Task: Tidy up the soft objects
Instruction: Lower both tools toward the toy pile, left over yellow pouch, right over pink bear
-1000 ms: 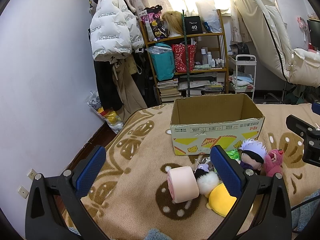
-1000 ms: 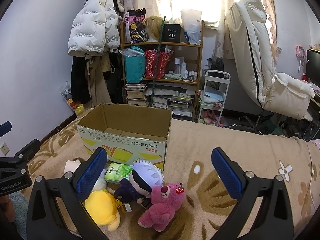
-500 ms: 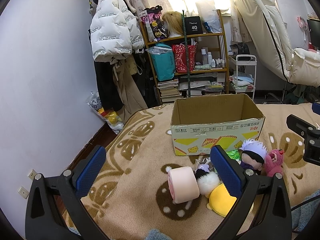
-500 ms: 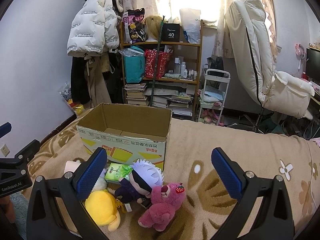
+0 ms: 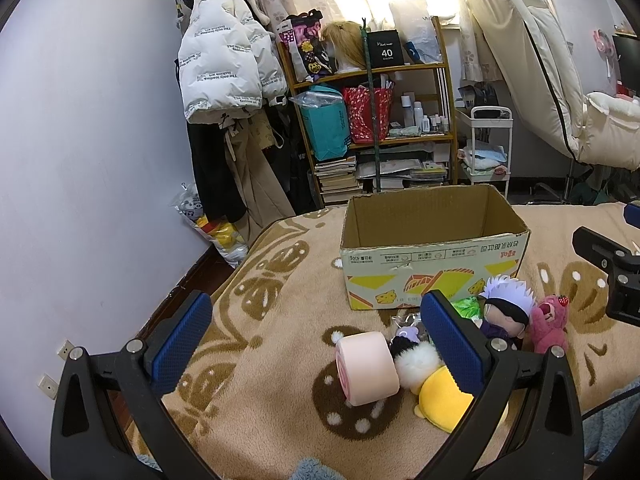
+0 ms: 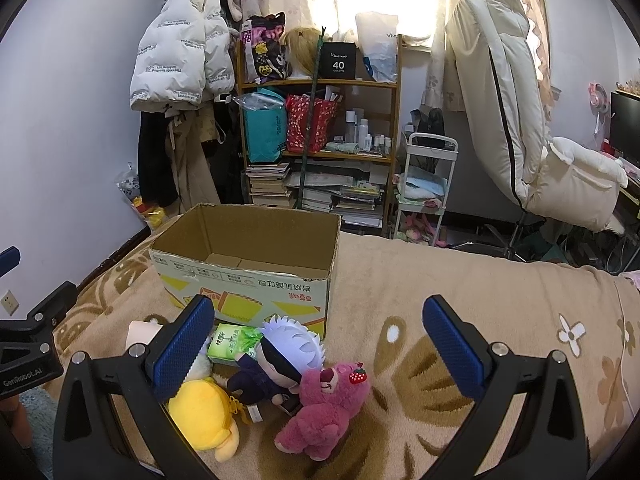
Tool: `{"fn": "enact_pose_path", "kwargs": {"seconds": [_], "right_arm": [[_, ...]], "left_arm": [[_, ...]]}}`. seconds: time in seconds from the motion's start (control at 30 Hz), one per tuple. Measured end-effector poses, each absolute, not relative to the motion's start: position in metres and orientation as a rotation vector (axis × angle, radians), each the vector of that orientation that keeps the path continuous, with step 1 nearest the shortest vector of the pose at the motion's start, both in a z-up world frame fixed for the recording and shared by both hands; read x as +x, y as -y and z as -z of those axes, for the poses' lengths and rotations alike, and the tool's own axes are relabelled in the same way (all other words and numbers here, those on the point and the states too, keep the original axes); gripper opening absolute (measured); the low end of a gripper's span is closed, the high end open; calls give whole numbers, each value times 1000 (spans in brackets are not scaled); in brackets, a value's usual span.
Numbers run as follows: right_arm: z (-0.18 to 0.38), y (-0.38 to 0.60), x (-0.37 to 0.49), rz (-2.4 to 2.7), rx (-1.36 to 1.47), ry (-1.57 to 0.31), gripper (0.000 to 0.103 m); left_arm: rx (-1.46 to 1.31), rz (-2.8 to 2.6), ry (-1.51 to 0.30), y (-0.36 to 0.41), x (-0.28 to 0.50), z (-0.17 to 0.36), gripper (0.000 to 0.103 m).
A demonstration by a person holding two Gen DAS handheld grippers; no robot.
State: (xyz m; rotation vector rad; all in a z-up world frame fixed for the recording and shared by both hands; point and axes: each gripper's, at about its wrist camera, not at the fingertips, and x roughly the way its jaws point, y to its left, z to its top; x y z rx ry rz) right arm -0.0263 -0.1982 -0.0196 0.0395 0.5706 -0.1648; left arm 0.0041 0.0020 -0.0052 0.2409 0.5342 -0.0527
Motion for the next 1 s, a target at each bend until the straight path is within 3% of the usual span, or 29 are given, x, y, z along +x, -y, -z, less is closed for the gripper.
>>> {"fn": "enact_pose_path", "kwargs": {"seconds": [0.47,1.0], "right_arm": [[20,210,-17,170,105,-626,103],[49,249,13,151,271,-823,103]], "left_arm": [[254,96,-549,4,9,7,103],[245,207,-664,26,34,13,103]]}}
